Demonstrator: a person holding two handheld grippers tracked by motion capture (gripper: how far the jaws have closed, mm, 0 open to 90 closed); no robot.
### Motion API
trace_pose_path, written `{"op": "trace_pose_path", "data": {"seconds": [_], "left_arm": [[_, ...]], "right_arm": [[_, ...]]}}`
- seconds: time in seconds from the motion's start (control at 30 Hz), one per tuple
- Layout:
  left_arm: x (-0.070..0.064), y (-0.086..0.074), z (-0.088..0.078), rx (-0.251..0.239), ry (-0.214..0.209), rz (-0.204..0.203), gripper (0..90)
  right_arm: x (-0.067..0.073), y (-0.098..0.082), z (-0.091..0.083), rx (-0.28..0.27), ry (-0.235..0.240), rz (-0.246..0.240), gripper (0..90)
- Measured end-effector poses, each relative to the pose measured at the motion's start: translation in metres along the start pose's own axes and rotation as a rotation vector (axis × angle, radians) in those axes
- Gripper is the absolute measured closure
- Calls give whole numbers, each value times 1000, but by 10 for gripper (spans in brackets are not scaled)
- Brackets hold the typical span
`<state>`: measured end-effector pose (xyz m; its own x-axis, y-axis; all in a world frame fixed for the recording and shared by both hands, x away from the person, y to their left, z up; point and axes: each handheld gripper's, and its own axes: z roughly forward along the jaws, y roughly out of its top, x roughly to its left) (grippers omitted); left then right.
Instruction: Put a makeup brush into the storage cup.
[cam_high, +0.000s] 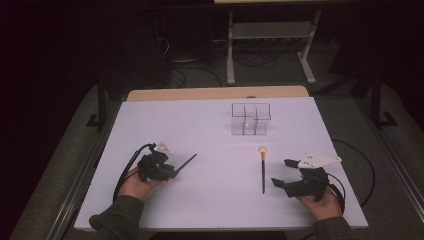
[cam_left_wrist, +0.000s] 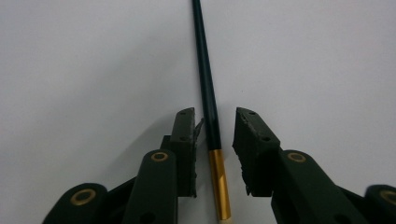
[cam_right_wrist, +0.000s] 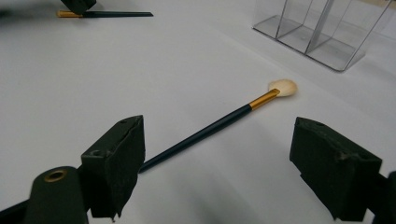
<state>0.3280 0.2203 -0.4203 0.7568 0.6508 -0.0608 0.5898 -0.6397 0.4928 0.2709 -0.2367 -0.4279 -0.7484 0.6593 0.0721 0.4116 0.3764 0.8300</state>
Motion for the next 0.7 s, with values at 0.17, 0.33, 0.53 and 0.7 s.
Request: {"op": "trace_pose_path", "data": {"seconds": [0.17,0.33,0.53,0.7], "left_arm": [[0,1,1,16,2,-4,737],[-2,3,3,40,6,15,771],[-1,3,5,55,7,12,799],[0,4,5,57,8,10,823]], "right_arm": [[0,0,0,-4,0,-1,172],[-1,0,-1,-6,-4,-2,172],[-1,1,-1,-11,-6,-8,172],[0,1,-1,-8,-6,-9,173]]}}
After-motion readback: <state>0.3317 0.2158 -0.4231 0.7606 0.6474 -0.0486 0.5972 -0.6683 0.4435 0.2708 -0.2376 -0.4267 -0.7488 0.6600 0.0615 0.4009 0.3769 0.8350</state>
